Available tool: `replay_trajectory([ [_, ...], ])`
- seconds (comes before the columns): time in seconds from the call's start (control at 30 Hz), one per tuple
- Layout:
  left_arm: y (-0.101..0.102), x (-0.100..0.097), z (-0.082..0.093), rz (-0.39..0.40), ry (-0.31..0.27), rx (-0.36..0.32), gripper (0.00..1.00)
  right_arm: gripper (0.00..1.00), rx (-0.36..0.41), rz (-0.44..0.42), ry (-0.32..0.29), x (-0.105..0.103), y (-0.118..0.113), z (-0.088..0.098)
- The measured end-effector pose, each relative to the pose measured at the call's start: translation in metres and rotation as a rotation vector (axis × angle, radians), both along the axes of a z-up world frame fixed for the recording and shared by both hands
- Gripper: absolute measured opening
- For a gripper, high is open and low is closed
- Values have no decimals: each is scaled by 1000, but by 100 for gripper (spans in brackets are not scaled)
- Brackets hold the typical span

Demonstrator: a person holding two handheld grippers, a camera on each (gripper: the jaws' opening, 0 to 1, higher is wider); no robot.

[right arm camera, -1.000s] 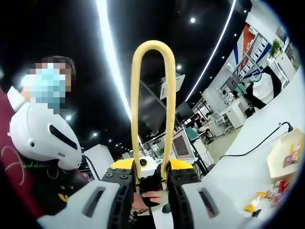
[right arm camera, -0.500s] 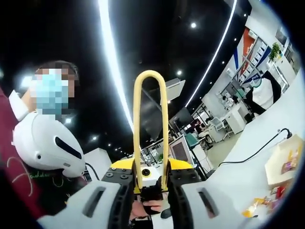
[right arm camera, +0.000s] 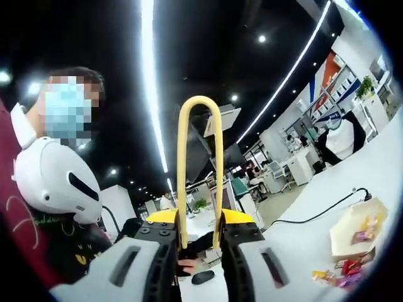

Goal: Place the target food into the container with the food tongs after gripping and lifting it, then release it inside without dropping or visibly crushing the food.

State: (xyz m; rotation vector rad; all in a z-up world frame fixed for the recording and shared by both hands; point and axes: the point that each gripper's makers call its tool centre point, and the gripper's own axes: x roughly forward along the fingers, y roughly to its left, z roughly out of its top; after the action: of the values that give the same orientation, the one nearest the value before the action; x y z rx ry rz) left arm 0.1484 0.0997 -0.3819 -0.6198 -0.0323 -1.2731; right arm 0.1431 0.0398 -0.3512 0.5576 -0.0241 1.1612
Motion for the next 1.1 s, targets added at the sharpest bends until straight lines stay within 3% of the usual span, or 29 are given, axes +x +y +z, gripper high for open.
replay_trajectory([
  [0.17,28,19,-20,156,-1,141,39,22,-109,-116,-12,15,-24,-18],
  [0.37,53,35,-53,311,-7,375,40,22,-153,-243,-5,28,-52,-29],
  [0.47,51,29,-52,280,-12,377,50,22,-177,-297,-4,34,-63,-33],
  [0.67,58,31,-52,301,-20,401,47,22,-202,-385,31,45,-85,-40],
  [0.77,64,35,-51,330,-21,409,46,22,-225,-422,44,48,-94,-45],
  [0.9,78,47,-61,424,-35,515,48,22,-332,-513,57,58,-109,-61],
  [0.97,78,46,-59,432,-46,503,53,22,-369,-551,84,63,-115,-70],
  [1.1,84,48,-61,477,-39,514,53,23,-396,-617,89,69,-125,-80],
])
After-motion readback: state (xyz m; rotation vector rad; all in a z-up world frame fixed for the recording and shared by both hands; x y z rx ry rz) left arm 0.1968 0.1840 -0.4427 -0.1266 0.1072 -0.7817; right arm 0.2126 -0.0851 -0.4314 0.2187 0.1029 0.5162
